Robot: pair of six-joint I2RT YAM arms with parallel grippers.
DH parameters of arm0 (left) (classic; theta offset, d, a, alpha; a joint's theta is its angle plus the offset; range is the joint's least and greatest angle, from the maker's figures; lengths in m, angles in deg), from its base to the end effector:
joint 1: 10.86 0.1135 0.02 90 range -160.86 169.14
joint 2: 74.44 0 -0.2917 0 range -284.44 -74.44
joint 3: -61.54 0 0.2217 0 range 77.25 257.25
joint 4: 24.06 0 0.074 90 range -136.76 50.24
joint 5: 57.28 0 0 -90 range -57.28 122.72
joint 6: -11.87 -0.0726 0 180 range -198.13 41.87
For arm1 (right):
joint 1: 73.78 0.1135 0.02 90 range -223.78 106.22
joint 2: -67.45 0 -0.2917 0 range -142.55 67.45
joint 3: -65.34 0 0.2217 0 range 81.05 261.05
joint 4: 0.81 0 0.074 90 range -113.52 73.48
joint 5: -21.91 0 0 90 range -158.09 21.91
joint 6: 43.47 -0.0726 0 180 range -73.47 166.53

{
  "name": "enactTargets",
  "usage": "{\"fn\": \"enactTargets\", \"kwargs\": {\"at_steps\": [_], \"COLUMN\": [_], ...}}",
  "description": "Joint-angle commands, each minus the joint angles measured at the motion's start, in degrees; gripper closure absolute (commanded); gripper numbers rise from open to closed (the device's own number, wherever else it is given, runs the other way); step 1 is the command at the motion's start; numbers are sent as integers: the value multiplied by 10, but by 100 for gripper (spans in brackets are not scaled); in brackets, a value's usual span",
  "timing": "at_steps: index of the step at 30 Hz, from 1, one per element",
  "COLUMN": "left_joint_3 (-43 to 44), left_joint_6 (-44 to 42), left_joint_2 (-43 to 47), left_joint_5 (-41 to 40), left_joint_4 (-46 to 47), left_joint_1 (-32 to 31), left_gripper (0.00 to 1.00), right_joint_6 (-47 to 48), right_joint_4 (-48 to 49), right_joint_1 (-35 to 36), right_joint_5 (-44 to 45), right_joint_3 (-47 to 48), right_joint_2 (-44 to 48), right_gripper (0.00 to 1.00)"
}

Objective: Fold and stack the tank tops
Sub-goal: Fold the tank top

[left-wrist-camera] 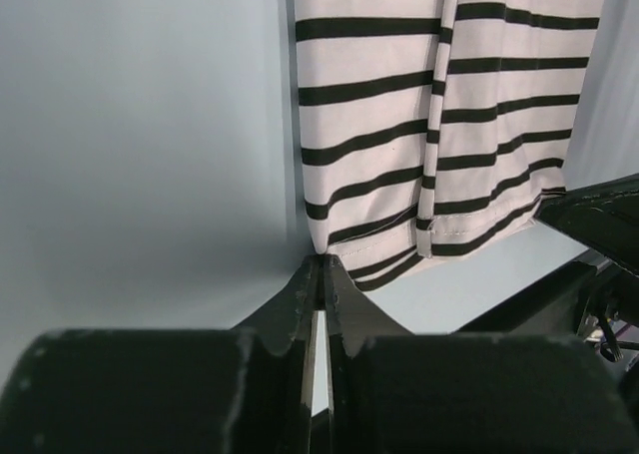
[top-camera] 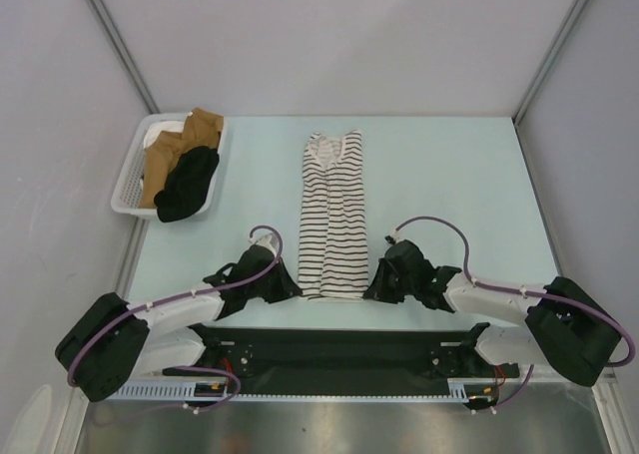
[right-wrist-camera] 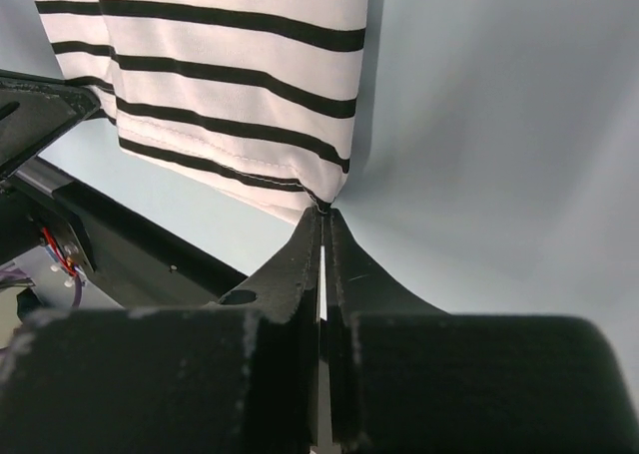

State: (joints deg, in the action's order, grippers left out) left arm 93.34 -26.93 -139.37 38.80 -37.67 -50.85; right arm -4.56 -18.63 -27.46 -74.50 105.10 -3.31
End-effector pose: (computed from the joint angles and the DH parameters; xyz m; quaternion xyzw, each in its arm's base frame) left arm 0.1347 -0.1230 0.1501 -0.0712 0.9257 -0.2975 0.2223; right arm 0.1393 0.1576 0.1647 0.0193 0.9347 0.2983 0.1924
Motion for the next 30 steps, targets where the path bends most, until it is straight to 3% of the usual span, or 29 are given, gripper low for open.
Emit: {"fn": "enactTargets", "kwargs": {"at_steps": [1,3,10,13,18,30], "left_joint_3": [-27,-22,16,74,164,314], "left_joint_6": [-5,-3,-4,-17,-43,-103], "left_joint_2": [-11,-6,71,78,14,-107], "left_joint_5": [2,8,10,-20,-33,-8], "left_joint_4": [-72,-74,-160,-206,-219,-215], "left_joint_1": [-11,-12,-12,-11,6,114], "left_gripper": [91,100,100,100,100,100], "right_joint_6": [-9,-6,30,47,90,146], "right_joint_4": [-16,-19,-96,-115,-116,-121], "right_joint_1": [9,9,9,-11,-55,-127], "right_joint_5": [4,3,10,10,-13,-33], "right_joint_3": [-1,6,74,114,167,321], "right_joint_2": [12,14,48,45,7,-121], "right_gripper": [100,100,100,100,100,100]}}
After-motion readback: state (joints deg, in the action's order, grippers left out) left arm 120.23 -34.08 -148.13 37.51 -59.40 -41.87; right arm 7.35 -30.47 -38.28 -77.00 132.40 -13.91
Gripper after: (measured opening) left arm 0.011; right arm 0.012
